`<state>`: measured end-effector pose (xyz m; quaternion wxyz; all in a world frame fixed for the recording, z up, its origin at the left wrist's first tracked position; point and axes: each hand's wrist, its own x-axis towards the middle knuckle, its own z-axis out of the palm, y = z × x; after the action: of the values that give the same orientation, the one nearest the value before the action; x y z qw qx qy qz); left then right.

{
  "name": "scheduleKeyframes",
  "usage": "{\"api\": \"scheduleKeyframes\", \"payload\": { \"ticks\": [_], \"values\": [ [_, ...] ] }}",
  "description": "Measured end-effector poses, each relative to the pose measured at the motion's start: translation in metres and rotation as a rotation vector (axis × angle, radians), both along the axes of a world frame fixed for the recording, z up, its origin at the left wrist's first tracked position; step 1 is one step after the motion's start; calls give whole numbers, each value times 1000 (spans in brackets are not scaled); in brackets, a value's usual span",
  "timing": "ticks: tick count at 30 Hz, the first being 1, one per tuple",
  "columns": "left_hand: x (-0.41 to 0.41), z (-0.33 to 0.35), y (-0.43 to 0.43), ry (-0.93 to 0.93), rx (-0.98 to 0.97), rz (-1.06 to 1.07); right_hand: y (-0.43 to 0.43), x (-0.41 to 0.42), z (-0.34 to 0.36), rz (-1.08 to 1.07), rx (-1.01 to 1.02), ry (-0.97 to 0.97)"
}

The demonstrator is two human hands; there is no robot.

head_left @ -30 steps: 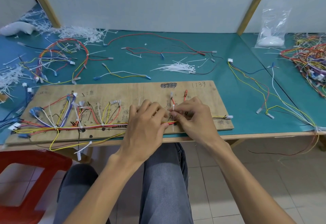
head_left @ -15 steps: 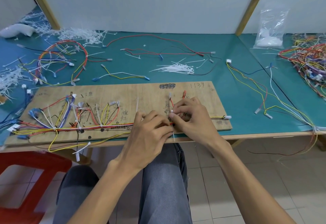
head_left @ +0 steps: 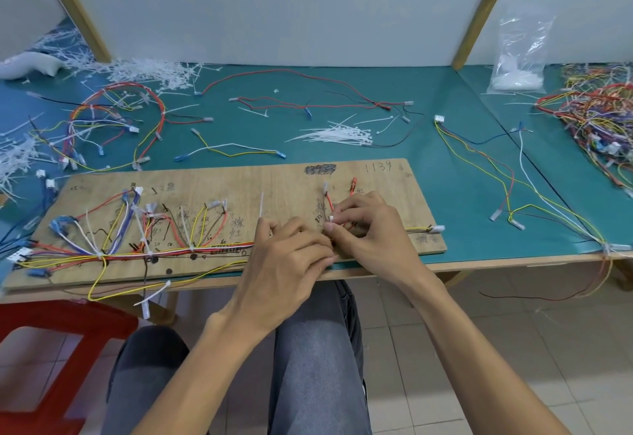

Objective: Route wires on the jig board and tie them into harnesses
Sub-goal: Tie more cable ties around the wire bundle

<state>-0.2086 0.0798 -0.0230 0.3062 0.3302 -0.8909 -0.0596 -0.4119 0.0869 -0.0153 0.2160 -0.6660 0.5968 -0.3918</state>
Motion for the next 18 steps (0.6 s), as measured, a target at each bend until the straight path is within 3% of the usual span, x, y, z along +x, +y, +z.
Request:
{"api": "scheduleKeyframes", "payload": {
  "ticks": [6, 11, 18],
  "values": [
    [-19, 13, 3, 236, 296, 224, 3, -3, 0, -2, -38, -49],
    [-24, 17, -3, 357, 532, 281, 4, -3, 0, 1, -53, -84],
    [-24, 22, -6, 325, 575, 277, 3, -4, 1, 1, -55, -84]
  ]
}}
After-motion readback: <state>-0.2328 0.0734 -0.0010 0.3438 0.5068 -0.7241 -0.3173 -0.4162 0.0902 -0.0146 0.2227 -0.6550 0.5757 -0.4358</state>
